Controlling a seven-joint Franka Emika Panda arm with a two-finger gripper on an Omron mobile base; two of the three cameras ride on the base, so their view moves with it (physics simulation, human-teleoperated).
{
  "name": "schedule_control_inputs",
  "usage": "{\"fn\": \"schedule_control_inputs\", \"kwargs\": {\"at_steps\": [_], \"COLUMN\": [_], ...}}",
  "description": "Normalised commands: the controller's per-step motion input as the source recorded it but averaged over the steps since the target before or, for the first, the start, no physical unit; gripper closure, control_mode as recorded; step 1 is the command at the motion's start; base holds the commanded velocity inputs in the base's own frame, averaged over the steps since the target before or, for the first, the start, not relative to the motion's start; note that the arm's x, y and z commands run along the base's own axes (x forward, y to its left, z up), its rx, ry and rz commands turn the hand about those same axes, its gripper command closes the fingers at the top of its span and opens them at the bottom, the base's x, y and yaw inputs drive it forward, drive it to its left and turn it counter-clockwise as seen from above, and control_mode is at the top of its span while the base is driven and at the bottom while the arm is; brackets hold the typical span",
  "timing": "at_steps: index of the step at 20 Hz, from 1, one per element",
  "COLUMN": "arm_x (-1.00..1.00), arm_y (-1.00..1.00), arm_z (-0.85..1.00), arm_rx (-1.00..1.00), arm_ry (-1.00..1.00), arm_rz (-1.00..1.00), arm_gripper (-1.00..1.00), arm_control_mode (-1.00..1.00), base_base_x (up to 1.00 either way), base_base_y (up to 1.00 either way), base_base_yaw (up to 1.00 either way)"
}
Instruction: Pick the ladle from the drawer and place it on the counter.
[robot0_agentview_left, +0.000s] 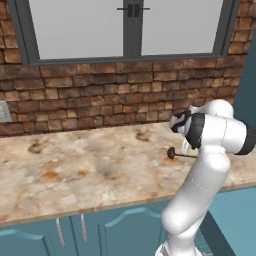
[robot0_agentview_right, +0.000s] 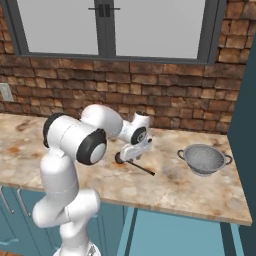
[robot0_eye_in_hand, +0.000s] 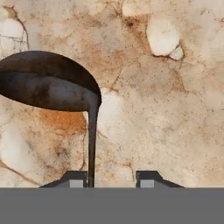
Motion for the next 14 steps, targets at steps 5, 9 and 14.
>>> {"fn": "schedule_control_inputs", "kwargs": {"at_steps": [5, 9, 14], "arm_x": [-0.36, -0.83, -1.00], "arm_y": [0.64, 0.77, 0.69], "arm_z": [0.48, 0.73, 0.94], "arm_rx": [-0.13, -0.15, -0.08], "arm_ry": [-0.58, -0.73, -0.59], "arm_rz": [0.10, 0.00, 0.00], "arm_gripper": [-1.00, -1.00, -1.00], "arm_control_mode": [-1.00, -1.00, -1.00], "base_base_x": [0.00, 0.00, 0.00], "base_base_y": [0.00, 0.00, 0.00], "base_base_yaw": [0.00, 0.00, 0.00]}}
